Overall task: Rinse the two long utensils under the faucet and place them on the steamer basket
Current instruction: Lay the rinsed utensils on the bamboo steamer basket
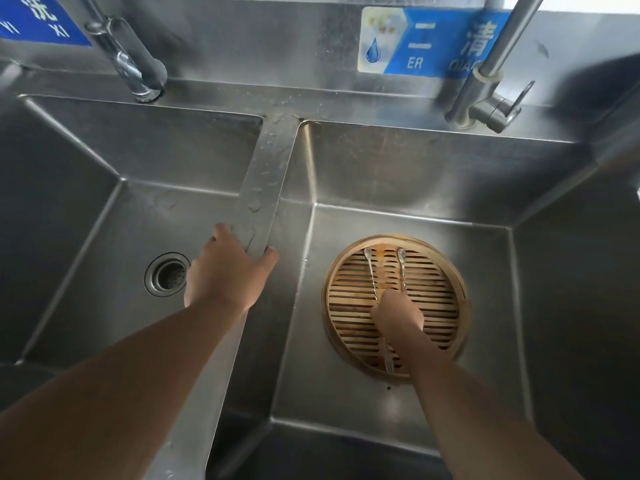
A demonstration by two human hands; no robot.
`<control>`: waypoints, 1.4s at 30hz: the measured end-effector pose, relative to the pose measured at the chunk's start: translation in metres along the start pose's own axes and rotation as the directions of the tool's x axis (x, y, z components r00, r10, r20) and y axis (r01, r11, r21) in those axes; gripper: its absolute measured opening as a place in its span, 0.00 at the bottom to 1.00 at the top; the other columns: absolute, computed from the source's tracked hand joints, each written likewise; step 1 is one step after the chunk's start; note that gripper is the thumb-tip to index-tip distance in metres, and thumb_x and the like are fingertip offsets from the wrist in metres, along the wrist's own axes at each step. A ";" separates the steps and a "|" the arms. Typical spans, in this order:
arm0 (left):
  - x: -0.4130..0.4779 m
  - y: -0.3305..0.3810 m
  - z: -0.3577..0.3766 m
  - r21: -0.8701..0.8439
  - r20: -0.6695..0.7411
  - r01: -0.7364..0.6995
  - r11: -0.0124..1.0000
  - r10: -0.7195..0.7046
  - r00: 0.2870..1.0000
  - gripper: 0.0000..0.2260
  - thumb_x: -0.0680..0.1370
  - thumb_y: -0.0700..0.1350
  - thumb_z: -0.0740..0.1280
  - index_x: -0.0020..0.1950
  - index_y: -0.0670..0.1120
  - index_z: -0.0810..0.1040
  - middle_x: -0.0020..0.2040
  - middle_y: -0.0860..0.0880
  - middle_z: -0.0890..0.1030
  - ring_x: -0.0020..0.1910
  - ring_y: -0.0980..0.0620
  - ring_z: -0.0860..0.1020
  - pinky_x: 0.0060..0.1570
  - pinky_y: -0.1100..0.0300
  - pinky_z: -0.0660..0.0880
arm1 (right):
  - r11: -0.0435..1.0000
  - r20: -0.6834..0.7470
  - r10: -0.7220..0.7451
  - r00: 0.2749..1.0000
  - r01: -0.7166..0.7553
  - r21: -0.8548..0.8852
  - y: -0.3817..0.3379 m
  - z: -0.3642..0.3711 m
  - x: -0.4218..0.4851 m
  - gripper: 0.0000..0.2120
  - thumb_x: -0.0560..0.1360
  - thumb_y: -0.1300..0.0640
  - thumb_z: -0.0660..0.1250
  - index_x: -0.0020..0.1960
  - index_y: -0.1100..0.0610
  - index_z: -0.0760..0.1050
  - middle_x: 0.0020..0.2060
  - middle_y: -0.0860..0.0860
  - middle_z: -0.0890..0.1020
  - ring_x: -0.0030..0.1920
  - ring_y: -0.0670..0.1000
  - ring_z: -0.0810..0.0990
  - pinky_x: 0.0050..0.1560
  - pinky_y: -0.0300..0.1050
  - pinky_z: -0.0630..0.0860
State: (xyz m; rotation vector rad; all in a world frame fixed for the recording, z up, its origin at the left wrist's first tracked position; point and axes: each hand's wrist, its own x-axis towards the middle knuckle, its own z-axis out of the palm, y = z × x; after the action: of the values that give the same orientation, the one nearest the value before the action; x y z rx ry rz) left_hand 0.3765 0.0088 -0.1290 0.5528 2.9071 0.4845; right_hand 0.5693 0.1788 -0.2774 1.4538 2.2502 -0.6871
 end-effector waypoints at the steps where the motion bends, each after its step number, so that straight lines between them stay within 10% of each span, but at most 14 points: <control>1: 0.000 0.000 0.000 -0.002 0.000 0.002 1.000 -0.002 1.000 0.24 0.68 0.65 0.64 0.49 0.48 0.65 0.45 0.46 0.77 0.42 0.39 0.76 0.40 0.51 0.70 | 1.000 0.008 0.006 1.000 -0.006 0.025 0.000 0.001 0.001 0.08 0.79 0.57 0.60 0.51 0.57 0.77 0.37 0.51 0.79 0.38 0.52 0.80 0.37 0.47 0.78; 12: 0.000 0.001 -0.002 -0.004 0.005 0.005 1.000 -0.005 1.000 0.23 0.69 0.64 0.65 0.49 0.48 0.65 0.45 0.46 0.78 0.42 0.39 0.76 0.39 0.51 0.71 | 0.970 0.089 -0.017 0.996 -0.005 0.243 0.006 0.010 0.007 0.09 0.79 0.56 0.65 0.55 0.58 0.79 0.46 0.54 0.81 0.45 0.53 0.81 0.45 0.46 0.80; 18: 0.000 0.001 -0.002 0.001 -0.002 0.002 1.000 -0.002 1.000 0.22 0.69 0.64 0.65 0.49 0.48 0.65 0.44 0.47 0.77 0.41 0.40 0.76 0.39 0.51 0.71 | 0.983 0.102 -0.027 0.994 0.008 0.183 0.006 0.012 0.013 0.07 0.79 0.56 0.64 0.48 0.59 0.77 0.38 0.51 0.79 0.33 0.47 0.77 0.26 0.38 0.69; 24: 0.000 0.001 -0.002 0.002 -0.015 -0.001 1.000 0.001 1.000 0.23 0.68 0.65 0.65 0.49 0.48 0.65 0.43 0.48 0.77 0.40 0.40 0.75 0.38 0.51 0.71 | 0.974 0.086 -0.008 0.996 -0.011 0.227 0.002 0.014 0.015 0.09 0.80 0.55 0.64 0.49 0.60 0.78 0.41 0.55 0.83 0.41 0.54 0.84 0.44 0.51 0.84; 42: 0.002 0.000 -0.002 -0.004 -0.023 -0.038 0.999 0.038 0.999 0.22 0.68 0.64 0.64 0.48 0.49 0.66 0.40 0.50 0.76 0.39 0.42 0.75 0.37 0.53 0.69 | 0.986 -0.038 -0.133 0.990 0.136 0.093 0.003 0.022 0.009 0.08 0.82 0.53 0.58 0.48 0.52 0.75 0.39 0.51 0.80 0.40 0.52 0.79 0.38 0.47 0.75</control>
State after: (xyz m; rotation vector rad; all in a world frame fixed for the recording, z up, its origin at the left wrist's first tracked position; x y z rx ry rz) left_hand 0.3747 0.0088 -0.1276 0.6068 2.9211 0.5045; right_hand 0.5700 0.1736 -0.3010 1.3738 2.3864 -0.8294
